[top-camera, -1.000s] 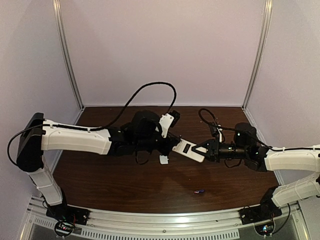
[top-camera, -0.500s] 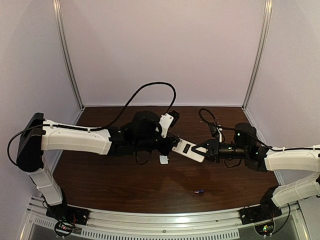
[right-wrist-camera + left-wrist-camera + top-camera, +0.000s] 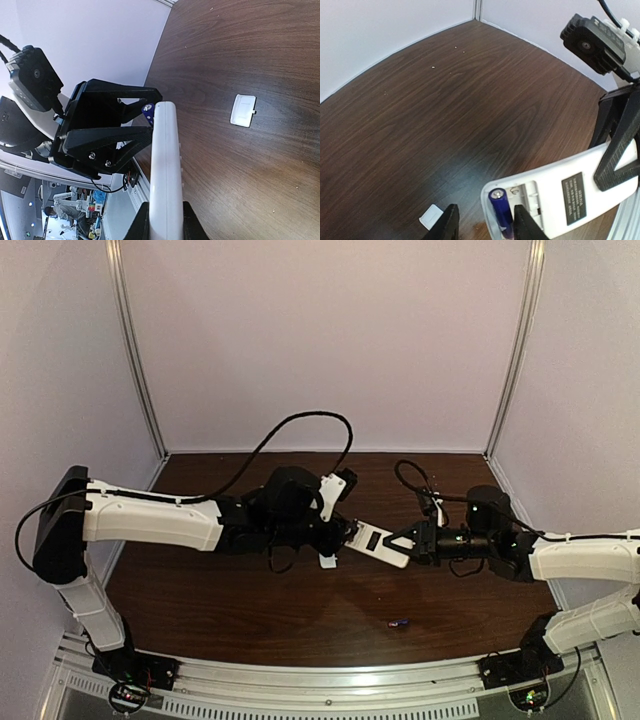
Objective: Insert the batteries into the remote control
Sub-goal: Place the battery in the battery compartment.
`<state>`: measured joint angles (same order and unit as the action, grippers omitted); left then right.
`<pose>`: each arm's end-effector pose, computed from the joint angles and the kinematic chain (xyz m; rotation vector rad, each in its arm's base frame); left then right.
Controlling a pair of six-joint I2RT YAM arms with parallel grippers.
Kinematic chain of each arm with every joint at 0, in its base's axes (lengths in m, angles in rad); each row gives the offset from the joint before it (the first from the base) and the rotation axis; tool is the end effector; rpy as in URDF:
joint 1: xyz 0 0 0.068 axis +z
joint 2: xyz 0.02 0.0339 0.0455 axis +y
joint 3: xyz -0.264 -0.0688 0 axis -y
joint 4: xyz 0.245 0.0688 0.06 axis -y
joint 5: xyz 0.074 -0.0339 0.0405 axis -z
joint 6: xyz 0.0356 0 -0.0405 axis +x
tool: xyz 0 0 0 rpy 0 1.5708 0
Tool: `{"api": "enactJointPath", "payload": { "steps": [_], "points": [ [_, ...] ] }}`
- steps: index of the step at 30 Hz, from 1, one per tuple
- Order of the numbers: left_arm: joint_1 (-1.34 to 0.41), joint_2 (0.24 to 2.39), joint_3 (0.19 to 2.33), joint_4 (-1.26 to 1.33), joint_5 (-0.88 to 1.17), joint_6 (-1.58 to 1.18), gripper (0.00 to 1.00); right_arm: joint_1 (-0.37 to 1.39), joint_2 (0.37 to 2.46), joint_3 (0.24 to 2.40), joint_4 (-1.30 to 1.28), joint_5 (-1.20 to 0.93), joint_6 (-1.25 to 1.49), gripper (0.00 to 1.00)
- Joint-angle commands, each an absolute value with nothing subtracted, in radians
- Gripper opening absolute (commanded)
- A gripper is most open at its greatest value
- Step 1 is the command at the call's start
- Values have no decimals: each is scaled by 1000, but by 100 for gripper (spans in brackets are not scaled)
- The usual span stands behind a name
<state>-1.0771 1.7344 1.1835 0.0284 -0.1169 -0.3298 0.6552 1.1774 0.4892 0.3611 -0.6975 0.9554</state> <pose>0.1922 -0.3484 0.2423 0.7246 2.0495 -0.7154 0.1780 0.1656 0.2155 -0.2335 2.2195 1.6601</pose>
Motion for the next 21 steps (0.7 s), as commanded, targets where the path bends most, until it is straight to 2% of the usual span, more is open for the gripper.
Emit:
{"api": "enactJointPath", "payload": {
  "steps": [1, 5, 10, 12, 14, 19, 21],
  "points": [
    [-1073, 1697, 1172, 5, -127, -303, 45, 660, 1172, 526, 335, -690, 906, 0],
    [-1073, 1652, 1158, 5, -108, -284, 58, 658, 1170, 536, 299, -690, 875, 0],
    [-1060, 1527, 1077, 38, -59, -171, 84, 652, 1165, 559, 224, -722, 823, 0],
    [-1053, 1473, 1037, 58, -28, -96, 87, 651, 1161, 562, 203, -738, 807, 0],
    [-1048, 1436, 1011, 63, -2, -24, 83, 650, 1165, 563, 199, -770, 801, 0],
    [-1049, 1425, 992, 11, 160, 212, 55, 652, 1188, 556, 227, -863, 805, 0],
    [-1049, 1415, 965, 34, 203, 264, 48, 653, 1197, 557, 236, -896, 805, 0]
  ]
}}
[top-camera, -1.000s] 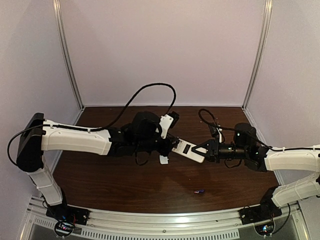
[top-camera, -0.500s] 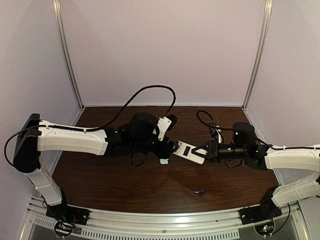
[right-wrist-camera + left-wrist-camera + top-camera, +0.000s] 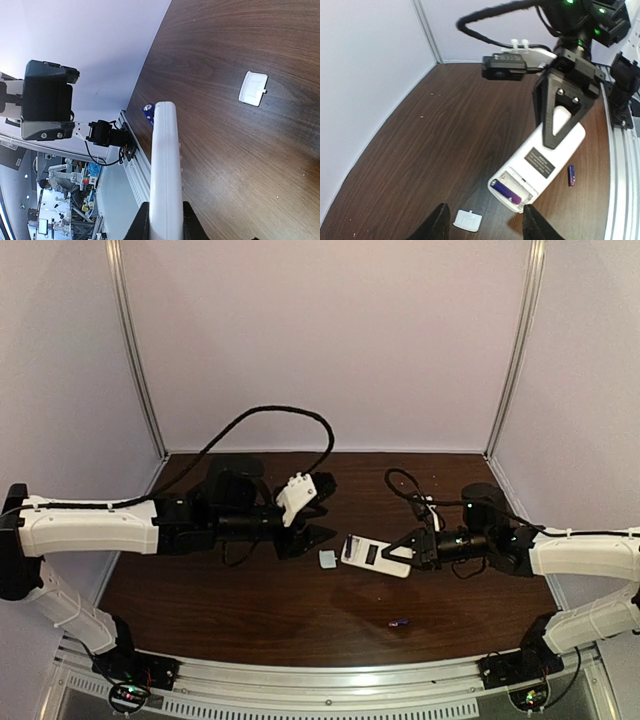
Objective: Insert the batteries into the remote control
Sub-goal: Place the battery in the battery compartment, then load the battery into the battery compartment.
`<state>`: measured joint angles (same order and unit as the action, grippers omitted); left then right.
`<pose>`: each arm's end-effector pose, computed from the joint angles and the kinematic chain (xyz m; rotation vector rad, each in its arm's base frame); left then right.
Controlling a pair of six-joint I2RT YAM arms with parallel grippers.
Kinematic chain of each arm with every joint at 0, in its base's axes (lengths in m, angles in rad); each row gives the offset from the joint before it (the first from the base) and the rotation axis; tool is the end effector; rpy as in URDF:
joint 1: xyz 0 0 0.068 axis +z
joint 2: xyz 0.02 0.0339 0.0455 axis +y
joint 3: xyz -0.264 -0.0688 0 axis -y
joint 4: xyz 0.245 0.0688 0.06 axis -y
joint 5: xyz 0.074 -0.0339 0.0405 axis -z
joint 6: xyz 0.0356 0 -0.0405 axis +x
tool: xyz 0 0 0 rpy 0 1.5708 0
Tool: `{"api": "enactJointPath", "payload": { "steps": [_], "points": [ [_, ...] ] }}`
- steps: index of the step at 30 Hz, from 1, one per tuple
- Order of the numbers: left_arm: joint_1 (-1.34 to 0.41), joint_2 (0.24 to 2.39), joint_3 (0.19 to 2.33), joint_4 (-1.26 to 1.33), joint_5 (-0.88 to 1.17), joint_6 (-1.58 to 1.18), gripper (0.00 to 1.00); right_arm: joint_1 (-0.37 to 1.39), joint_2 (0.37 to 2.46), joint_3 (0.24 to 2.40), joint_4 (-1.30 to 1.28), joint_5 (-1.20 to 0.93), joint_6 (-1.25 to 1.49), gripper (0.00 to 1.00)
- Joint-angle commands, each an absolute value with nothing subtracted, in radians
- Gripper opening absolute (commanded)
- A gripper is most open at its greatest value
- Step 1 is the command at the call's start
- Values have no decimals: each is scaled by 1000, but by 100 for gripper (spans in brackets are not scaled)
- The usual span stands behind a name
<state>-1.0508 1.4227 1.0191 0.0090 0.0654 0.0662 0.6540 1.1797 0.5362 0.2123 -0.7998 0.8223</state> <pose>0.1625 -0.2884 0.2915 1.1147 1.7002 -0.6992 0.1758 0.1670 0.2173 -0.4147 2.2749 1.6601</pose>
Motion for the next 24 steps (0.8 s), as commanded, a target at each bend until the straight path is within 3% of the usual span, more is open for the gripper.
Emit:
{"api": "enactJointPath", "payload": {
  "steps": [1, 5, 24],
  "points": [
    [-1051, 1409, 954, 47, 217, 285, 46, 654, 1200, 559, 237, -910, 801, 0],
    [-1057, 1412, 953, 54, 221, 334, 37, 660, 1209, 570, 218, -947, 780, 0],
    [-1089, 1482, 1002, -25, 194, 420, 26, 704, 1249, 614, 162, -994, 710, 0]
  ]
}}
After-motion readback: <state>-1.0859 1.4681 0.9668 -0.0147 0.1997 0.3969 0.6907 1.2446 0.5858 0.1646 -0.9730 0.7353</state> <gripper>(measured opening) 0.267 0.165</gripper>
